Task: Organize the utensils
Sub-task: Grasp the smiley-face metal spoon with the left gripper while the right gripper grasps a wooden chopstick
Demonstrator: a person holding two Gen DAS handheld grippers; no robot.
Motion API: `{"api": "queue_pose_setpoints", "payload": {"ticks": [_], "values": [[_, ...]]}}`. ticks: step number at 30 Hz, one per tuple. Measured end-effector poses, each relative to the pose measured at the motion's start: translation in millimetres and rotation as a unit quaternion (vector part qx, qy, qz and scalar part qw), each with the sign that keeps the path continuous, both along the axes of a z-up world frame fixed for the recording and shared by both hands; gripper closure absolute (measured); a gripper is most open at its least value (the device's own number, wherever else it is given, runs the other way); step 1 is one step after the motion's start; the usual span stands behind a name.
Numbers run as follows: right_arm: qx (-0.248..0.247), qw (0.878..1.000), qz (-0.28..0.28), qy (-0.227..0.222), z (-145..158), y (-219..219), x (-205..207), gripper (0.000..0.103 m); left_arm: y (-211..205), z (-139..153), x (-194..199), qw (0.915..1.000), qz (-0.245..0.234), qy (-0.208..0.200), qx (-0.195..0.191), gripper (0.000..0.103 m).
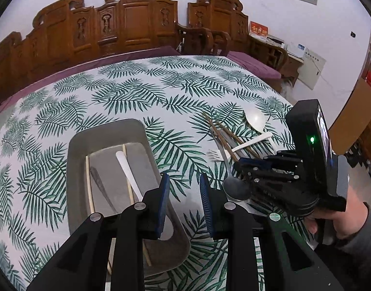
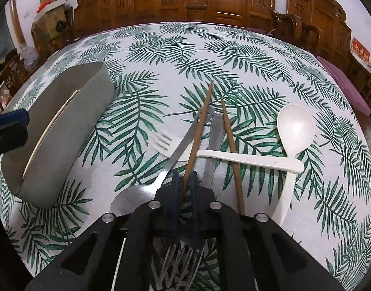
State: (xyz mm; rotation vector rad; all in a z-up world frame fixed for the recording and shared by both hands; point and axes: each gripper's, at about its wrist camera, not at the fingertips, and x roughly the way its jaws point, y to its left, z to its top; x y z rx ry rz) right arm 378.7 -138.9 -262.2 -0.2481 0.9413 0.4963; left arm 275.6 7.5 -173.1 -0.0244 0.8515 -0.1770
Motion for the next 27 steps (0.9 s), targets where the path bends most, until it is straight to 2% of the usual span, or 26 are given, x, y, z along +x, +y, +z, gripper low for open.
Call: {"api": "queue_pose_setpoints", "payload": {"ticks": [3,7,13,17,27], "values": [[0.009,1.000,-0.005,-0.008,6.9,-5.3,-0.4,0.097,-5.1,-0.1,-1.4,1.0000,-0.001,-0.003,0.004,0.079],[0.055,0.998,-0.012,-0.032,31.2,-22.4,-5.0,0.097,-12.5,-0.8,-2.4,0.9999,-0.003,-0.005,0.010,0.079],[0.089,0.994,-0.021,-0.053,51.0,-47.2,-4.6,0.097,-28.2,-3.3,0.1,0.9997,-0.013,-0.002,0.019,0.079],[0.076,0.995,-0.025,-0.065,53.2,-58.3,-0.9,0.097,-40.6,-6.0,10.0,0.9996,-0.021,0.010,0.016,0.079],[0.102,0.993,-0.033,-0.047,49.8,-80.3,6.7,0.097,-74.9,-33.8,55.7,0.9973,-0.040,0.054,0.030,0.081]]}}
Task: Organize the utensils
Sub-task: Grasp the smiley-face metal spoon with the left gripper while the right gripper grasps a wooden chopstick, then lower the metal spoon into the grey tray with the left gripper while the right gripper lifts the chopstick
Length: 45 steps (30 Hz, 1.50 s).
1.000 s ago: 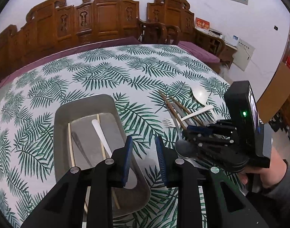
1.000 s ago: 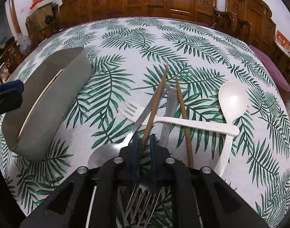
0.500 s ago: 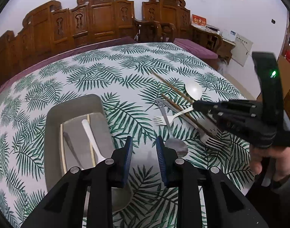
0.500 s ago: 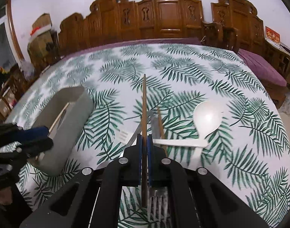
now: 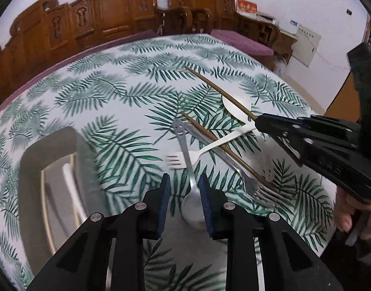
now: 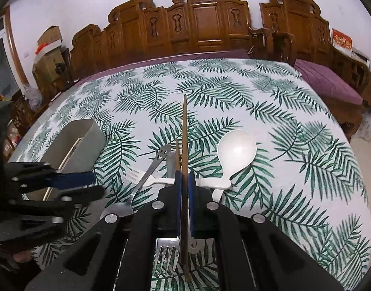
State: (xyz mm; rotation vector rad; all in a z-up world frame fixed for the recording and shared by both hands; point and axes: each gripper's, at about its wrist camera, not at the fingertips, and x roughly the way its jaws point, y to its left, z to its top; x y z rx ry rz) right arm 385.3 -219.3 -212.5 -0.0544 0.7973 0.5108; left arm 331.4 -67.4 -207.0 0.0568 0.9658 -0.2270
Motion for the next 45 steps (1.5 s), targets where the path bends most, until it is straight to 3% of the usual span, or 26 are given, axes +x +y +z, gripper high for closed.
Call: {"api": "queue_pose_setpoints", "payload": {"ticks": [11,18,20,25,36,45], "values": [[0.019,1.000,-0.002,0.010,-1.3,-2.6,4.0,0.097,-16.0,-33.7,27.9,0.9986,0.001,0.048,0.020,0.086],[0.021,1.000,-0.004,0.011,0.0,-3.7,5.5,0.097,-13.2,-37.6,34.6,0.9982,0.013,0.054,0.022,0.090],[0.021,1.000,-0.004,0.012,-0.2,-3.6,5.5,0.097,-13.6,-37.8,35.9,0.9981,0.013,0.055,0.025,0.097],[0.021,1.000,-0.001,0.012,-0.5,-1.8,3.9,0.097,-13.6,-36.4,34.0,0.9980,0.011,0.055,0.030,0.098],[0.023,1.000,0.009,0.008,-0.2,4.2,1.3,0.097,-6.6,-13.3,8.1,0.9995,0.004,0.026,0.018,0.098],[0.026,0.999,0.022,-0.004,7.3,11.3,-8.0,0.097,7.2,21.9,-17.6,0.9999,0.004,-0.009,0.001,0.098]]}}
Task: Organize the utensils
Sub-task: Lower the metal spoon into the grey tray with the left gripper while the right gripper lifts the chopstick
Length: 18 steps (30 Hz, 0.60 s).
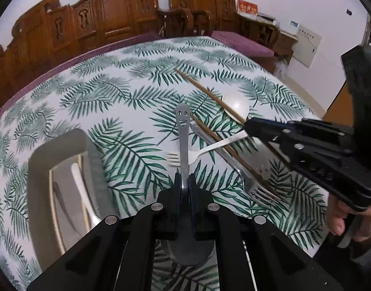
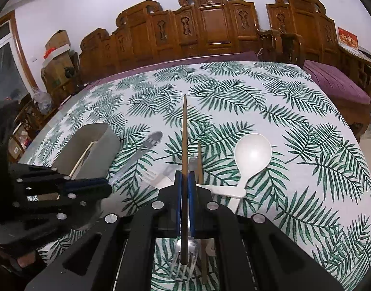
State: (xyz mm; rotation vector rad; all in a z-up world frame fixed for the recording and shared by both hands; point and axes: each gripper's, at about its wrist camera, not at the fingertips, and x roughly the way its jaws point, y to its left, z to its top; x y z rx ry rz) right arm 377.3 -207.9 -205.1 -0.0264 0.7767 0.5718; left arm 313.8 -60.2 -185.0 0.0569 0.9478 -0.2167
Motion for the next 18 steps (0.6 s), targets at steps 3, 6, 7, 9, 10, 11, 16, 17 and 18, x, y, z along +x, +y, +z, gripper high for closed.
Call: {"api": "queue_pose_setpoints", "payload": {"ticks": [3,6,7,9,10,11,16,17,18], "values": [[0.002,1.000,0.007,-0.005,3.0,4.7,-3.9,0.097,6.7,9.8,-7.1,0.9999,0.003,-0.009,-0.005,0.098],[0.003,1.000,0.013,-0.011,6.4,9.9,-7.7,0.097,12.8,18.5,-14.0,0.9998,0.006,-0.018,-0.006,0.098],[0.002,1.000,0.016,-0.013,7.2,12.0,-9.0,0.097,15.0,20.3,-15.7,0.9998,0.007,-0.020,-0.006,0.098],[-0.001,1.000,0.020,-0.017,8.4,15.4,-11.7,0.097,20.5,25.1,-20.6,0.9996,0.011,-0.026,-0.007,0.098],[-0.001,1.000,0.023,-0.019,8.9,17.2,-13.6,0.097,23.5,26.8,-23.0,0.9995,0.012,-0.027,-0.008,0.098],[-0.002,0.999,0.026,-0.019,9.0,18.7,-14.7,0.097,26.4,27.6,-23.7,0.9995,0.013,-0.027,-0.009,0.098],[-0.007,0.999,0.044,-0.026,10.9,32.0,-22.6,0.097,41.7,30.6,-31.2,0.9991,0.025,-0.031,-0.014,0.098],[-0.008,0.998,0.047,-0.028,11.7,34.7,-24.5,0.097,46.1,30.8,-32.5,0.9990,0.028,-0.032,-0.015,0.098],[-0.010,0.998,0.051,-0.030,12.3,37.2,-26.0,0.097,50.0,30.8,-33.7,0.9989,0.031,-0.032,-0.016,0.098]]}}
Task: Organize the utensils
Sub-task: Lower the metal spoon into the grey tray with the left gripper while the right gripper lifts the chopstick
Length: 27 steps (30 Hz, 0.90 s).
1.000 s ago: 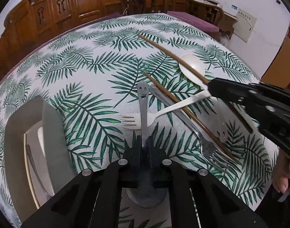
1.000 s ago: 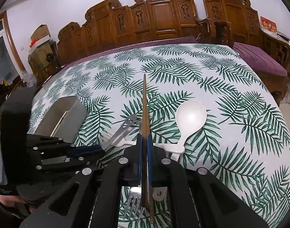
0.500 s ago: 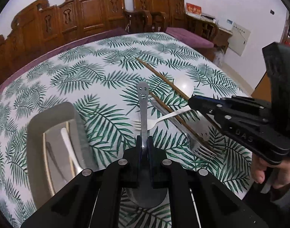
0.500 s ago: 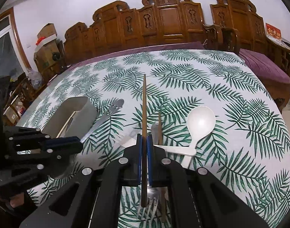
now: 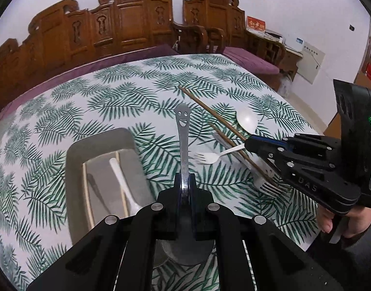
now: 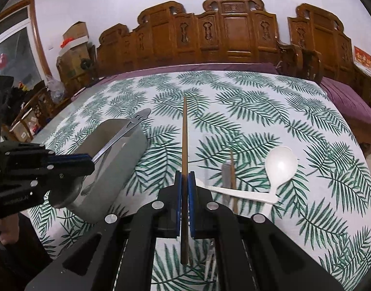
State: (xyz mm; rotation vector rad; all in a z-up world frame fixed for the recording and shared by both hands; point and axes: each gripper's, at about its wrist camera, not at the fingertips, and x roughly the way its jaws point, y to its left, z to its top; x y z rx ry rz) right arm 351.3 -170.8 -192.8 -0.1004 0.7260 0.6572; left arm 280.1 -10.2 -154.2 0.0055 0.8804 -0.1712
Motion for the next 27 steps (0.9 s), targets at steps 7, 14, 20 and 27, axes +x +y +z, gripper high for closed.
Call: {"api": "queue_pose_setpoints", "payload": {"ticks": [7,14,20,27], "values": [[-0.012,1.000,0.019,-0.011,1.1,15.1,-9.6,0.097,34.9,-4.7,-3.2,0.9994,0.033,-0.003,-0.006,0.098],[-0.022,0.999,0.022,-0.009,-3.3,20.3,-8.9,0.097,68.8,-15.6,-2.5,0.9974,0.071,-0.001,-0.009,0.098],[-0.024,0.999,0.024,-0.009,-4.0,22.4,-9.1,0.097,85.3,-30.6,0.4,0.9958,0.090,0.014,-0.009,0.098],[-0.026,0.999,0.031,-0.012,-3.7,25.3,-10.7,0.097,88.1,-52.1,9.7,0.9944,0.095,0.047,-0.001,0.098]]}}
